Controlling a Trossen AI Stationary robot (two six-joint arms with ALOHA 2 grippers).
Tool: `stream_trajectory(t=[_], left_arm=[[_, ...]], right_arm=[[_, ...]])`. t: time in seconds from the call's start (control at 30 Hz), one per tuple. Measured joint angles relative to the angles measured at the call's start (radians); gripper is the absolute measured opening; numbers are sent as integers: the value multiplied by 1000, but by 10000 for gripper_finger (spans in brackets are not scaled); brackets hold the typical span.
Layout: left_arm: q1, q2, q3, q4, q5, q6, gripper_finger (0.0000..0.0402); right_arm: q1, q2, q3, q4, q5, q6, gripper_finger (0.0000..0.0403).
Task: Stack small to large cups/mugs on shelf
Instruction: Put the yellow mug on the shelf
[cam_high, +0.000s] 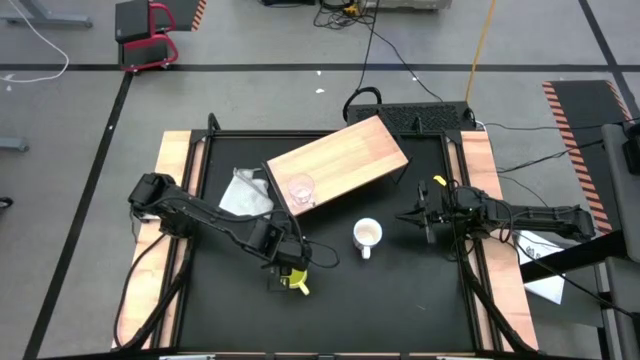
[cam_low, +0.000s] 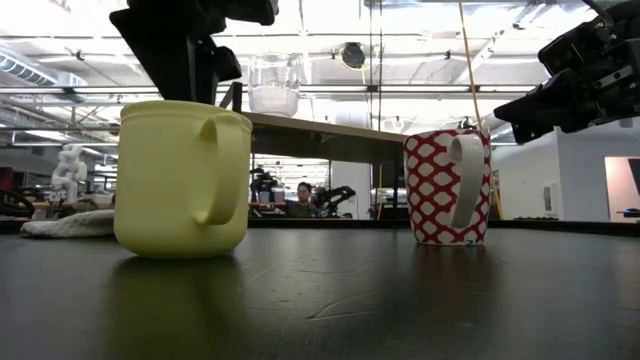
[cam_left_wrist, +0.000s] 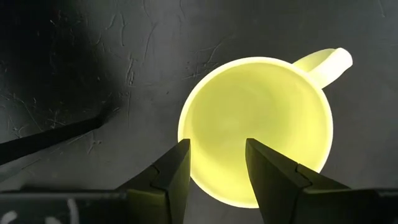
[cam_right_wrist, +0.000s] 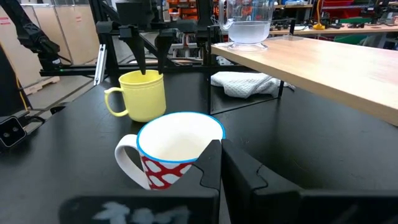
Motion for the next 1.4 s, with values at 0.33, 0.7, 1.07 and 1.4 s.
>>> stream_trajectory(t=[0.33,0.7,1.07,1.4], left_arm=[[0,5,0,-34,-25,-15,157],[-9,-8,0,-50,-18,-42,157],[-10,-15,1,-112,-70,-110,157],[-5,-15,1,-112,-70,-147,157]], right_arm=[[0,0,0,0,0,0,0],[0,0,0,1,0,0,0],[0,0,0,1,0,0,0],[0,0,0,1,0,0,0]])
